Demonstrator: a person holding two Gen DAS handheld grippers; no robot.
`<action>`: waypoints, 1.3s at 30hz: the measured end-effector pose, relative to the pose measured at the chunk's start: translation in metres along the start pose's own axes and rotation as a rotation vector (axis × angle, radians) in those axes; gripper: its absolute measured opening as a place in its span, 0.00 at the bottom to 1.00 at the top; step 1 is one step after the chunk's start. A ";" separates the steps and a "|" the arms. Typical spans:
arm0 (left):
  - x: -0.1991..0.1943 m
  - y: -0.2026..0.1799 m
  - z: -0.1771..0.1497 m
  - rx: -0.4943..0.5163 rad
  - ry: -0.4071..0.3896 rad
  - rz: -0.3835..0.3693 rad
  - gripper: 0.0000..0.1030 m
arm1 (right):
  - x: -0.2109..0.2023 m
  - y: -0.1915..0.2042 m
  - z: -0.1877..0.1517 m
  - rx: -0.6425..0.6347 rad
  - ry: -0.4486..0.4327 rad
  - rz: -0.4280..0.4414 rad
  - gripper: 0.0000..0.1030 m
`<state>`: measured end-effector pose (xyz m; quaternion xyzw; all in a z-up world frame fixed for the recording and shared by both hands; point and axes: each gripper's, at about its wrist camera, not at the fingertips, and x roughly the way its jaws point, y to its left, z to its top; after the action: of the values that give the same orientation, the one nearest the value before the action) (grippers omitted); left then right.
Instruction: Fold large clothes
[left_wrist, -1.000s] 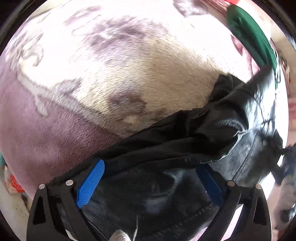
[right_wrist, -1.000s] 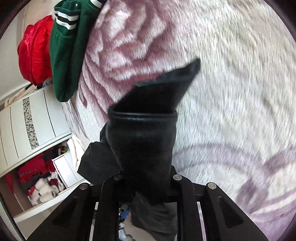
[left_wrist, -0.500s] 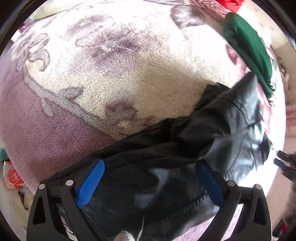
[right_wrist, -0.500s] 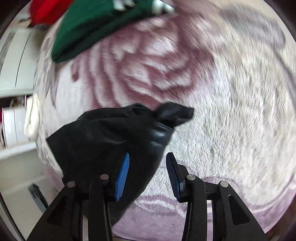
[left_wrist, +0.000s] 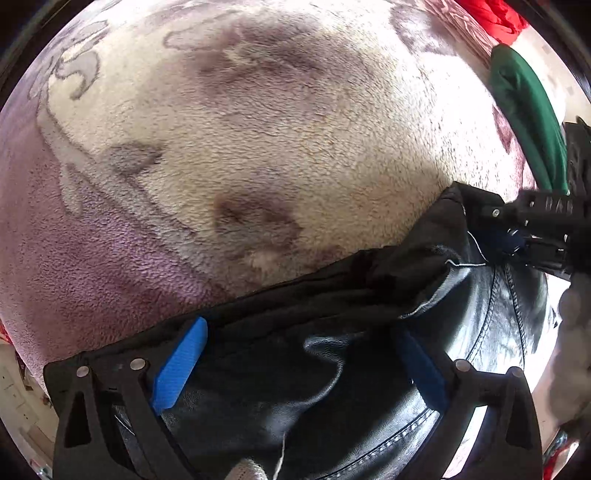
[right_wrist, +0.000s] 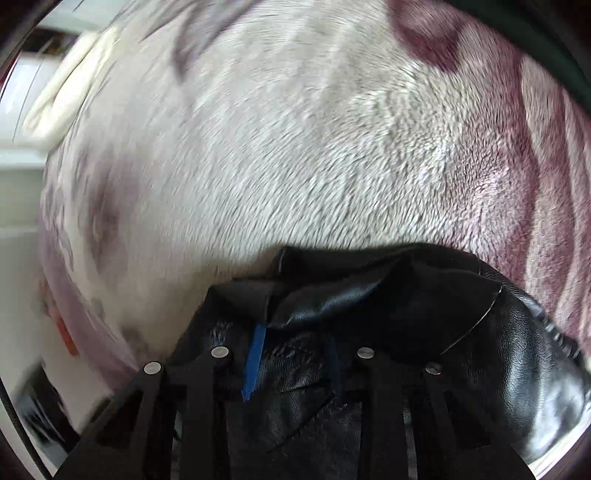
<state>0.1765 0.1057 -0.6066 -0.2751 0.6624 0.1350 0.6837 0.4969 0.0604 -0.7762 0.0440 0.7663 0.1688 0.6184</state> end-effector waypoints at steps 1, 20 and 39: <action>-0.005 0.004 0.001 -0.004 0.005 -0.001 1.00 | -0.006 0.001 0.005 0.015 0.039 0.003 0.30; -0.009 0.074 -0.072 0.004 -0.069 0.289 1.00 | 0.015 0.069 -0.069 -0.129 0.176 -0.005 0.32; -0.054 -0.003 -0.045 0.051 -0.021 0.113 1.00 | -0.056 -0.037 -0.109 0.110 0.065 0.207 0.56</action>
<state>0.1361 0.0877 -0.5518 -0.2182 0.6730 0.1591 0.6886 0.4099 -0.0124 -0.7159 0.1513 0.7855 0.1905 0.5691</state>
